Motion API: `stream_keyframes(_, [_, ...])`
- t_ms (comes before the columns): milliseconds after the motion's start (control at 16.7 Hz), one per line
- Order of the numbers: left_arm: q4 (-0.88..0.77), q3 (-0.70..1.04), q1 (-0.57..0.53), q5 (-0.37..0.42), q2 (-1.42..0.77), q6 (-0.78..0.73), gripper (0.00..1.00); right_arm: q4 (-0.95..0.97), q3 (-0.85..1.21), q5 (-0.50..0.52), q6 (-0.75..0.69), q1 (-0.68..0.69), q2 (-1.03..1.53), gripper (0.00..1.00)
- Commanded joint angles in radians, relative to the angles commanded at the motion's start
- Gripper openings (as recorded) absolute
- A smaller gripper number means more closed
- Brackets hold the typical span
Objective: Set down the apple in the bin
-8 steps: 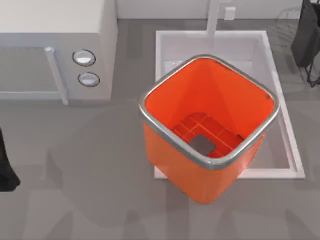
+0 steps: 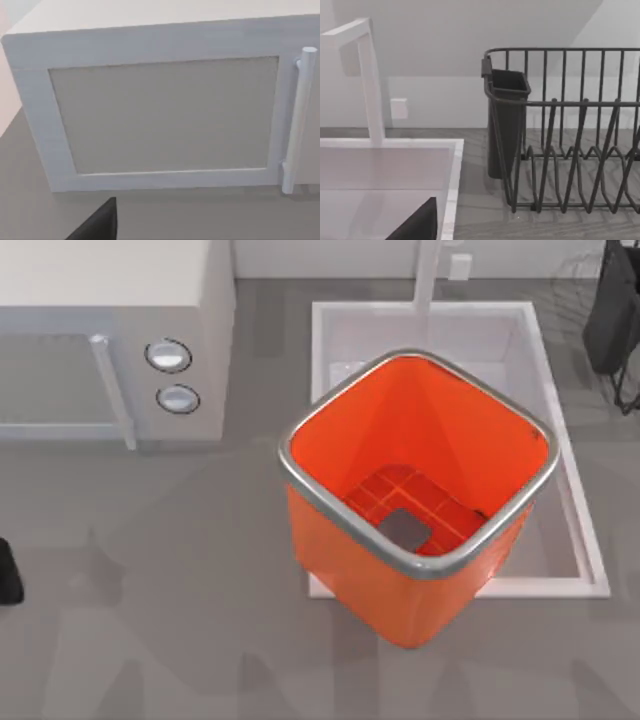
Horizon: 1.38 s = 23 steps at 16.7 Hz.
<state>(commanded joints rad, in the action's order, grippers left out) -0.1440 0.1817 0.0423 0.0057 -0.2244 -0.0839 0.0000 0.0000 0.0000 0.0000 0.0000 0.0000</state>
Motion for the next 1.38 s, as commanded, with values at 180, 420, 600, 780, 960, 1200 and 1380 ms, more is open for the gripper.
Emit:
stream_keyframes(180, [-0.137,0.163,0.035,0.010,-0.251,-0.076,1.00,0.000,0.000,0.000,0.000,0.000,0.000,1.00])
stream_keyframes(420, [-0.351,0.398,0.086,0.026,-0.668,-0.189,1.00,0.000,0.000,0.000,0.000,0.000,0.000,1.00])
stream_keyframes(600, [-0.507,0.567,0.124,0.036,-0.954,-0.271,1.00,0.000,0.000,0.000,0.000,0.000,0.000,1.00])
stream_keyframes(780, [-0.636,0.719,0.157,0.045,-1.182,-0.343,1.00,0.000,0.000,0.000,0.000,0.000,0.000,1.00])
stream_keyframes(960, [-0.729,0.841,0.183,0.051,-1.356,-0.399,1.00,0.000,0.000,0.000,0.000,0.000,0.000,1.00])
stream_keyframes(1200, [-0.787,0.925,0.200,0.055,-1.465,-0.436,1.00,0.000,0.000,0.000,0.000,0.000,0.000,1.00])
stream_keyframes(1380, [-0.789,0.928,0.200,0.055,-1.468,-0.437,1.00,0.000,0.000,0.000,0.000,0.000,0.000,1.00])
